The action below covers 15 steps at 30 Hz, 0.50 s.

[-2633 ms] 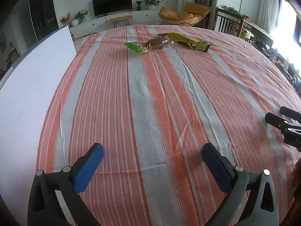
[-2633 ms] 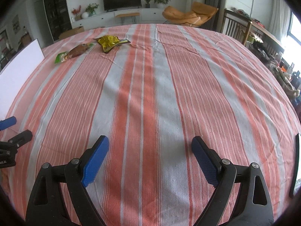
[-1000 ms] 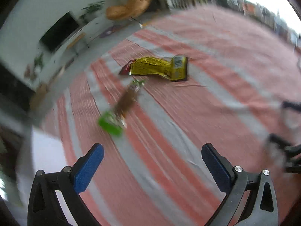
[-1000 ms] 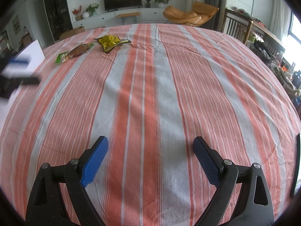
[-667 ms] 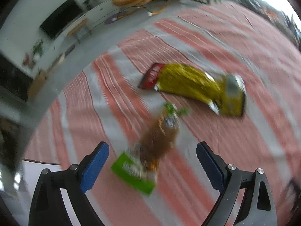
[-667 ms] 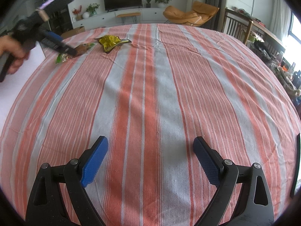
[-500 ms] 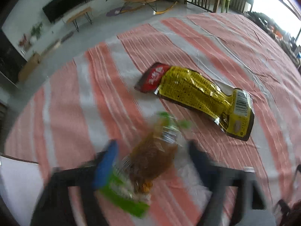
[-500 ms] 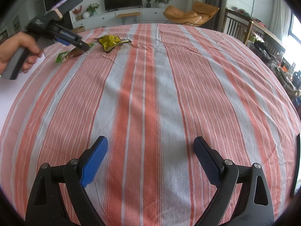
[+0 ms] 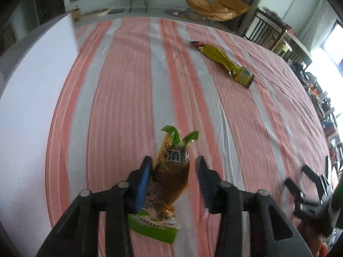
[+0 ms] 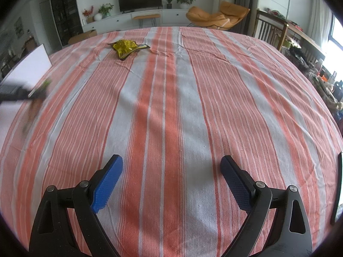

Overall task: Organize snacks
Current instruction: 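Grasp the green-labelled fish snack bag with the left tool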

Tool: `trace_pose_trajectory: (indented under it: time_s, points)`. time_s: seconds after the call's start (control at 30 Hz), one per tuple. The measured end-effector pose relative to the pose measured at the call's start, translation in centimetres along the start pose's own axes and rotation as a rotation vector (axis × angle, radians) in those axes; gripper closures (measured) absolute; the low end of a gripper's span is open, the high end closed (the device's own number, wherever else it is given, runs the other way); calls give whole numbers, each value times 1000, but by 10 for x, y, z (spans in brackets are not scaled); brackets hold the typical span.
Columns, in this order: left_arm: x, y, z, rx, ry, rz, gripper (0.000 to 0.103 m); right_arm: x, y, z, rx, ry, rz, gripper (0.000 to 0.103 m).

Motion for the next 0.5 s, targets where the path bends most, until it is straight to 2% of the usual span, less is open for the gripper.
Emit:
trace_pose_trajectory:
  time_s: [0.03,0.1,0.13,0.2,0.27,0.33,0.5]
  points:
    - [3,-2,-2,3,2,-13,22,0,0,0,0,0,0,8]
    - [5,-13,-9,-10,-27,-43,10,0,0,0,0,0,0,8]
    - [3,-11,-11,-51,-68,-41,8,0,0,0,0,0,0,8]
    - [-3,-19,-13,-84,-167,43,7,0,0,0,0,0,0,8]
    - [-10,-26,-16,-123,-256,111,0,0,0,0,0,0,1,8]
    - [-4,-27,-16,-161,-242,85,0,0,0,0,0,0,1,8]
    - [7,-29,-9,-174,-160,139,0,0,0,0,0,0,1,8]
Point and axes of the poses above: each gripper's, at about its wrist camera, not at the fingertips, and y roughly against the way its jaws point, x to its left, z to its top, the point moved 1 cm from there along -y, roughly the way its jaws point, and after that the axes turned 5 degrees about z, right-handed, at the moved point
